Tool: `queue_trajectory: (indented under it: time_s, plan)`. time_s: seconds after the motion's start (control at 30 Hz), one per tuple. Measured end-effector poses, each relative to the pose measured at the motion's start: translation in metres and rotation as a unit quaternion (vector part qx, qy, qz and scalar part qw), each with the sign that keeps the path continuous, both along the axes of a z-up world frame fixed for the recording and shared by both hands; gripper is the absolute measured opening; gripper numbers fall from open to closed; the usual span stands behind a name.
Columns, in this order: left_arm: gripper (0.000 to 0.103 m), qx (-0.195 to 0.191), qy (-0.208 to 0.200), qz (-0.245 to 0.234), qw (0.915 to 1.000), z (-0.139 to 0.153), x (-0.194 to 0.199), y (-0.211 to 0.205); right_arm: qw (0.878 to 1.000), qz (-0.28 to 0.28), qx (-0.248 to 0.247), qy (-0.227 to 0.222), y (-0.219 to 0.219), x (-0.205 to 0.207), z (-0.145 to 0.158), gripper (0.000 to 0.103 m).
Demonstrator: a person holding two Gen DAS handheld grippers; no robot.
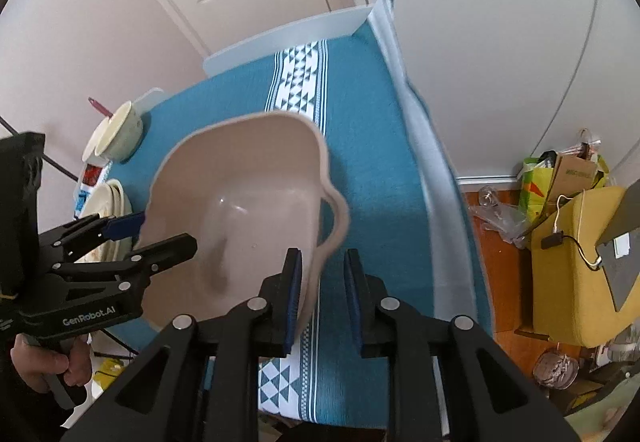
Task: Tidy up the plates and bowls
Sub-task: 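Open both grippers and pull them back from the taupe dish, then move both grippers to the large cream bowl and grasp its rim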
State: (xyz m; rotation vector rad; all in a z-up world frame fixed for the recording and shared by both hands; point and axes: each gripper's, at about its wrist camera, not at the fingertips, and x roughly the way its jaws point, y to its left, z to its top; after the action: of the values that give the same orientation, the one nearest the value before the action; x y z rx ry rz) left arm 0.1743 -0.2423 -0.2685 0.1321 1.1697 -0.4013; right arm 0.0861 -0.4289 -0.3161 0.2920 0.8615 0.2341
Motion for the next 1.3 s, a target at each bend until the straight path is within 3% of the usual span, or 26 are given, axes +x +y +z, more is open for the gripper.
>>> queue_trajectory:
  time_s: [0.1,0.23,0.37,0.4,0.47,0.5,0.53,0.6,0.7,0.8,0.93,1.03,1.13,1.3]
  plan:
    - [0.061,0.002,-0.008,0.003,1.0,0.011,-0.005,0.004,1.0,-0.011,-0.007,-0.006,-0.004,-0.009,0.009,0.023]
    - [0.061,0.003,-0.024,0.01,0.9997,0.033,-0.015,0.015,0.999,-0.025,-0.011,-0.034,-0.006,-0.027,0.031,0.042]
    - [0.061,-0.021,-0.065,0.029,0.9972,0.078,-0.033,0.038,0.996,-0.014,-0.031,-0.085,0.0,-0.046,0.072,0.049]
    - [0.062,-0.029,-0.082,0.037,0.9955,0.094,-0.039,0.047,0.994,-0.006,-0.035,-0.104,0.006,-0.051,0.087,0.059]
    - [0.078,-0.031,-0.117,0.057,0.991,0.121,-0.048,0.065,0.99,0.008,-0.041,-0.135,0.016,-0.054,0.11,0.085]
    - [0.096,-0.025,-0.134,0.07,0.9882,0.132,-0.052,0.072,0.986,0.016,-0.047,-0.16,0.025,-0.057,0.125,0.1]
    - [0.103,-0.017,-0.153,0.085,0.9845,0.143,-0.055,0.08,0.982,0.022,-0.05,-0.178,0.031,-0.059,0.134,0.103]
    - [0.103,-0.011,-0.19,0.115,0.975,0.165,-0.063,0.102,0.975,0.046,-0.049,-0.213,0.049,-0.06,0.154,0.103]
    - [0.103,-0.01,-0.203,0.15,0.9675,0.183,-0.063,0.135,0.967,0.086,-0.036,-0.237,0.074,-0.054,0.172,0.103]
    - [0.103,-0.011,-0.197,0.192,0.9613,0.193,-0.055,0.175,0.965,0.135,-0.053,-0.219,0.112,-0.034,0.186,0.103]
    - [0.103,-0.021,-0.172,0.246,0.9537,0.195,-0.033,0.23,0.964,0.155,-0.065,-0.204,0.161,-0.008,0.201,0.103]
    - [0.103,-0.027,-0.145,0.266,0.9525,0.186,-0.011,0.268,0.97,0.151,-0.069,-0.179,0.194,0.024,0.206,0.103]
    - [0.103,-0.049,-0.1,0.28,0.9535,0.161,0.022,0.304,0.974,0.154,-0.065,-0.156,0.227,0.06,0.205,0.103]
    - [0.102,-0.087,-0.025,0.298,0.9501,0.111,0.071,0.346,0.981,0.167,-0.054,-0.079,0.274,0.127,0.186,0.103]
